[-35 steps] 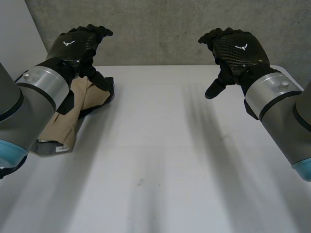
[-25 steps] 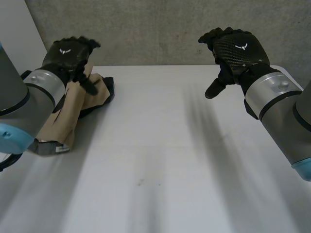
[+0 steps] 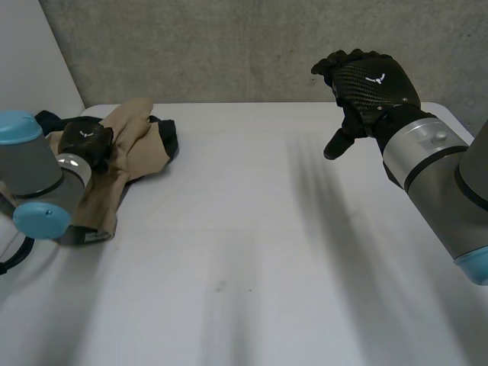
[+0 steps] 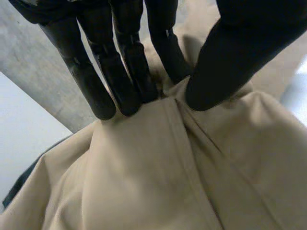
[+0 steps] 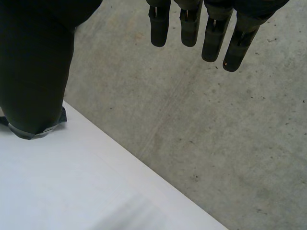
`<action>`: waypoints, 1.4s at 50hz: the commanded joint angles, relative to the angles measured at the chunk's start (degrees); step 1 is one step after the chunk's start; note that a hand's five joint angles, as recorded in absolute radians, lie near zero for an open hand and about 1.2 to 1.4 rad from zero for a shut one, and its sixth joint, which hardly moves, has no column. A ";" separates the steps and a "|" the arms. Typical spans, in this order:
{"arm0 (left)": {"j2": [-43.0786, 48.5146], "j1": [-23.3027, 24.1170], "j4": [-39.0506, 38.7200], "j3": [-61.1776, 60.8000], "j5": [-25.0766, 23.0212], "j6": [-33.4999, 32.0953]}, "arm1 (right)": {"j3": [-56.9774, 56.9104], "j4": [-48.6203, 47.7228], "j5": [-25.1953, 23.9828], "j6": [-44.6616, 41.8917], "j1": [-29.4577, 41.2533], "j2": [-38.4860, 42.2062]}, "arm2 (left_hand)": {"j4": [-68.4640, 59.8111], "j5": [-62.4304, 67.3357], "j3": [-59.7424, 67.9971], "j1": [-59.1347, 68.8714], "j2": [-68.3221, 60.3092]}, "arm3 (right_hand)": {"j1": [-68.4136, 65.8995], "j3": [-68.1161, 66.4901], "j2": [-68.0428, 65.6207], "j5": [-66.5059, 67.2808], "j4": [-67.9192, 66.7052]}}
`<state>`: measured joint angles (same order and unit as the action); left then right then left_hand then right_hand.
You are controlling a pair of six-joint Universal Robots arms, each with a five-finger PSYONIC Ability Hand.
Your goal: Fold the laundry.
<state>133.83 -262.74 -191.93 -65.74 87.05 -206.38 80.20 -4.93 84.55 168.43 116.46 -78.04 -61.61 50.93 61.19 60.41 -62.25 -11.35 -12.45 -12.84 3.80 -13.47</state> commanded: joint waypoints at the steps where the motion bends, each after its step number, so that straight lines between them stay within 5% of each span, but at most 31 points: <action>1: -2.17 3.02 -2.84 -0.62 1.62 1.50 | -0.49 0.01 0.00 -0.56 -0.53 -0.18 | -18.39 19.07 18.81 19.59 -17.75 | 1.35 2.45 2.84 -3.80 3.47; 13: -25.01 24.10 -1.96 -6.06 2.51 18.81 | -1.98 0.10 0.00 -0.56 -4.66 -2.20 | -18.39 19.07 18.81 19.59 -17.75 | 1.35 2.45 2.84 -3.80 3.47; 23: -19.24 41.60 -1.26 -9.14 -1.62 28.31 | -2.68 0.01 -0.09 -0.56 -7.39 -3.17 | -18.39 19.07 18.81 19.59 -17.75 | 1.35 2.45 2.84 -3.80 3.47; 25: -16.86 43.27 -1.17 -9.06 -3.11 29.98 | -2.68 0.01 -0.09 -0.56 -7.74 -3.17 | 19.62 -18.94 -19.20 -18.42 20.26 | 1.35 2.45 2.84 -3.80 3.47; 27: -16.06 43.63 -1.08 -8.79 -3.38 30.60 | -2.77 0.01 -0.09 -0.56 -7.74 -3.17 | 35.37 -34.69 -34.95 -34.17 36.01 | 1.35 2.45 2.84 -3.80 3.47; 33: -17.29 39.68 -0.90 -8.97 -3.12 30.25 | -2.60 0.10 -0.62 -0.56 -7.57 -3.08 | 43.66 -42.98 -43.23 -42.46 44.30 | 1.35 2.45 2.84 -3.80 3.47; 42: -23.97 26.85 1.47 -14.15 -1.89 24.11 | -2.51 0.62 -1.06 -2.14 -6.51 -1.42 | 42.98 -42.30 -42.56 -41.79 43.62 | 1.35 2.45 2.84 -3.80 3.47; 54: -10.55 13.14 0.77 -8.02 -2.33 -2.41 | -1.98 0.63 -0.35 -9.88 -4.93 2.72 | 41.14 -40.46 -40.72 -39.95 41.78 | 1.35 2.45 2.84 -3.80 3.47; 62: 0.89 7.95 -3.18 0.69 -2.50 -12.99 | -1.72 0.45 -0.35 -10.06 -4.49 4.03 | 38.95 -38.27 -38.53 -37.75 39.59 | 1.35 2.45 2.84 -3.80 3.47; 68: 6.96 6.54 -8.81 4.56 -2.77 -15.10 | -1.81 0.45 -0.27 -10.23 -4.49 5.53 | 25.53 -24.85 -25.11 -24.33 26.17 | 1.35 2.45 2.84 -3.80 3.47; 70: 7.84 6.36 -9.08 5.27 -2.59 -15.01 | -2.07 0.54 -0.27 -10.23 -4.49 6.05 | 1.62 -0.94 -1.20 -0.42 2.26 | 1.35 2.45 2.84 -3.80 3.47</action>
<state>138.20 -255.79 -198.13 -62.86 84.37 -221.13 78.49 -4.47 84.26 158.21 112.00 -73.39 -26.18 16.46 26.13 26.80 -26.14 -11.35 -12.45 -12.84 3.80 -13.47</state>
